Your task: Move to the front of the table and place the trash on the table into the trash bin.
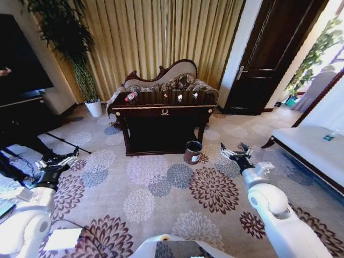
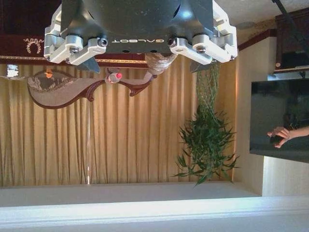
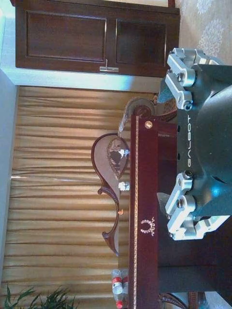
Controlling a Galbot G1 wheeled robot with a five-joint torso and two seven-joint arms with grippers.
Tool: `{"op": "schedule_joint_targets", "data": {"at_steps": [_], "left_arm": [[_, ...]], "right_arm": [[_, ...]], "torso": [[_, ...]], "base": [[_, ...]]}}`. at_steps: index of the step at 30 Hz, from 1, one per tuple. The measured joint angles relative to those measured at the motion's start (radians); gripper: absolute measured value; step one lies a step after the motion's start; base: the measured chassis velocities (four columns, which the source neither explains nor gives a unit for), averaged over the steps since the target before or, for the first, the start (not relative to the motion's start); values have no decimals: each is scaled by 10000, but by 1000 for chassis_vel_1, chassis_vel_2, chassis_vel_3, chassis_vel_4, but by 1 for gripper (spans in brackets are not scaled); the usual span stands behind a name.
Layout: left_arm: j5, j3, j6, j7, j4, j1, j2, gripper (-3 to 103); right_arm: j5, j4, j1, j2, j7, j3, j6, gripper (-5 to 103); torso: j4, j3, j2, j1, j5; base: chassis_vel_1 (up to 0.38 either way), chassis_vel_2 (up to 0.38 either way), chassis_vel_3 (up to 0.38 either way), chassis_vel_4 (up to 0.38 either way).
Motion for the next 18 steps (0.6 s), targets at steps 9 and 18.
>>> {"op": "schedule_joint_targets", "data": {"at_steps": [9, 18], "left_arm": [[7, 7, 0, 17, 0, 2, -26, 100], [8, 2, -9, 27, 8, -16, -18, 100]], "right_arm": [[-10, 27, -5, 2, 0, -15, -2, 100], [-34, 47, -20, 3, 0, -20, -2, 100]], "torso": [[0, 0, 0, 0, 0], [2, 0, 1, -1, 0]], "base": [[0, 0, 0, 0], [-18, 26, 15, -24]]}}
